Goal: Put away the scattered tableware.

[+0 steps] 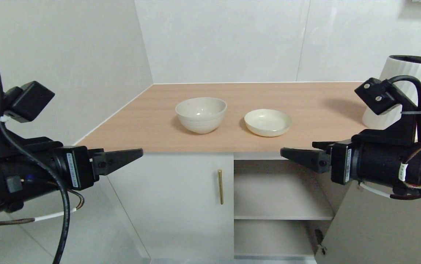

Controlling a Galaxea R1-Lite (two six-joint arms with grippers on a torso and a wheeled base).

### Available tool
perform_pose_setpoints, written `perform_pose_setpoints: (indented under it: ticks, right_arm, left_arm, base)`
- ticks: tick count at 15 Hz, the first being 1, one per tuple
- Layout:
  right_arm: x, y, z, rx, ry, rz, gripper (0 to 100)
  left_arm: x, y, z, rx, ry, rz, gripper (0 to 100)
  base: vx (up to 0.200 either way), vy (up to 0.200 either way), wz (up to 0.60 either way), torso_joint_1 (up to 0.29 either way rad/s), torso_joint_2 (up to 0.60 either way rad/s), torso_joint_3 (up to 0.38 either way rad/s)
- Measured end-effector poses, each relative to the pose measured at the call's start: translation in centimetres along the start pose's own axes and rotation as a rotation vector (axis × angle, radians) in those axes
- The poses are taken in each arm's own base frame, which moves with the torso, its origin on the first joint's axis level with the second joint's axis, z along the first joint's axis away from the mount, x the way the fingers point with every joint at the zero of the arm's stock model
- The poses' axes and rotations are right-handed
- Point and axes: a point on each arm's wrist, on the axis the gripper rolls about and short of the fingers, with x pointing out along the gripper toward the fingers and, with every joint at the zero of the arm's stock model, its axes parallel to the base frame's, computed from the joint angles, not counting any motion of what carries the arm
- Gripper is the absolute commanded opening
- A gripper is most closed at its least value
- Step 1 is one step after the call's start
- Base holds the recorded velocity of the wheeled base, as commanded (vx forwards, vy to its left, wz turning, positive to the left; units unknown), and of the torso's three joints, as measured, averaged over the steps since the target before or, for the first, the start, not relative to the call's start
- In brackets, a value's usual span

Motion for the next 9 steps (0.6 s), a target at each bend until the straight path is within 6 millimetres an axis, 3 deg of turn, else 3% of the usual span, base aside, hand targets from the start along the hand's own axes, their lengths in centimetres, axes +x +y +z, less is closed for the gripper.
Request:
perform_pose_setpoints:
  ticks: [5,9]
  right_arm:
    - [1.8,-1.2,1.2,0.000,-0.072,-0.023,100]
    - [4.8,-2.6,4.8,-0.042,-0.180,-0.030,100]
  left_arm:
    - [1.2,-0.1,0.8,0.000,0.002,-0.008,100]
    - [3.8,-0.1,2.5,-0.011,0.002,-0.006,100]
  base:
    - [0.000,0.000,0.00,0.164,-0.47,-0.303]
    - [0.000,0.000,0.00,0.042,-0.11,-0.065]
